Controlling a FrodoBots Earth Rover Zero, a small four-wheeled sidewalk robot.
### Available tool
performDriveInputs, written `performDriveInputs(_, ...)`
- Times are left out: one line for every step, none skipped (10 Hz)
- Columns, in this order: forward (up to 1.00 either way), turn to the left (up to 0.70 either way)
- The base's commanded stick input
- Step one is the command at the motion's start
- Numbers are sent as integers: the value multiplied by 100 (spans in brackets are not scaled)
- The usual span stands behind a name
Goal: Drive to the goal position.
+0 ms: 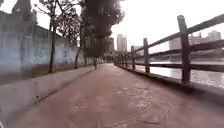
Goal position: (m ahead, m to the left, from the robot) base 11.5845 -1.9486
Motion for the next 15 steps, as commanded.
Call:
performDriveInputs(100, 13)
performDriveInputs(100, 0)
performDriveInputs(100, 0)
performDriveInputs(100, 2)
performDriveInputs(100, 26)
performDriveInputs(100, 40)
performDriveInputs(100, 33)
performDriveInputs(100, 0)
performDriveInputs(100, 0)
performDriveInputs(100, 0)
performDriveInputs(100, 0)
performDriveInputs(100, 0)
performDriveInputs(100, 0)
performDriveInputs(100, 0)
performDriveInputs(100, 0)
